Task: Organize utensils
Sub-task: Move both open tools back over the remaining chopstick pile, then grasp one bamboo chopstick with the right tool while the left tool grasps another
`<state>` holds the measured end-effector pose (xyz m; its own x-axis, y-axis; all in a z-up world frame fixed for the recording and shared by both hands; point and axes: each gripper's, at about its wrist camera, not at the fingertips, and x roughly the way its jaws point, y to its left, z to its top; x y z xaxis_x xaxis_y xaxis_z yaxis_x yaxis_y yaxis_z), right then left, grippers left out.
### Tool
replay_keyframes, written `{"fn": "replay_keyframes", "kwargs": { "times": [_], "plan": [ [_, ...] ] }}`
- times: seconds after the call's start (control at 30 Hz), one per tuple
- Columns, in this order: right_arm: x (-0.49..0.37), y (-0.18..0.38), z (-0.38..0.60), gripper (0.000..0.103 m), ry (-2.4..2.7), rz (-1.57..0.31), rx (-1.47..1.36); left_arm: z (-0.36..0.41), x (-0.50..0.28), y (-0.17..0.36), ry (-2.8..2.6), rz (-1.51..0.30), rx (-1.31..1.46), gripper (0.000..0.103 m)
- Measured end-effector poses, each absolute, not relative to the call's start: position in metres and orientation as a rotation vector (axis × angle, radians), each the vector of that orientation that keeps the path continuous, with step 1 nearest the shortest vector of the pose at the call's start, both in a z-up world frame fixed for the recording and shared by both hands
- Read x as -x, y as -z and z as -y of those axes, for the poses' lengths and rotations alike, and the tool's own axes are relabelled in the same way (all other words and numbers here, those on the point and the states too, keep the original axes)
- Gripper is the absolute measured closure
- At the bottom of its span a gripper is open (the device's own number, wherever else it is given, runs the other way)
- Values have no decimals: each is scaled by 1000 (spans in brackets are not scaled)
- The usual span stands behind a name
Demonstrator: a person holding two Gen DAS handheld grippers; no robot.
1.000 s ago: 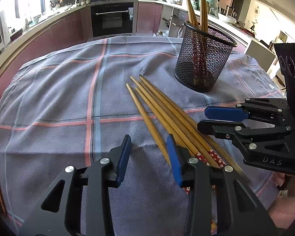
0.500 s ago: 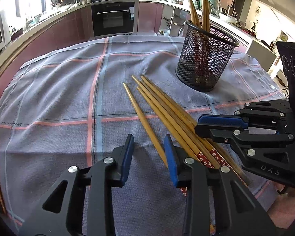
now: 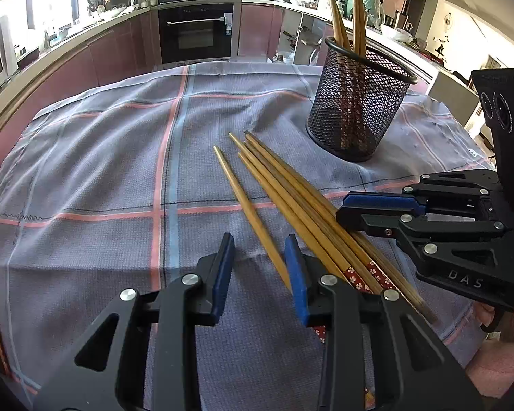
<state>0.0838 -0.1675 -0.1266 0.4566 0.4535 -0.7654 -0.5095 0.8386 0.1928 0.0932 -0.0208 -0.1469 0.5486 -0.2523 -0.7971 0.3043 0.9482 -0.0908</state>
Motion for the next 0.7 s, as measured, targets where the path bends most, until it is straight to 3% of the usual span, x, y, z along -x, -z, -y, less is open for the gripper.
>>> {"fn": "replay_keyframes", "kwargs": {
  "times": [0.17, 0.7],
  "plan": [
    [-85, 126, 171, 93, -579, -926, 66, 18, -95, 147, 328, -939, -58, 79],
    [-114, 132, 149, 90, -541, -918, 130, 18, -118, 149, 326, -952, -49, 79]
  ]
}}
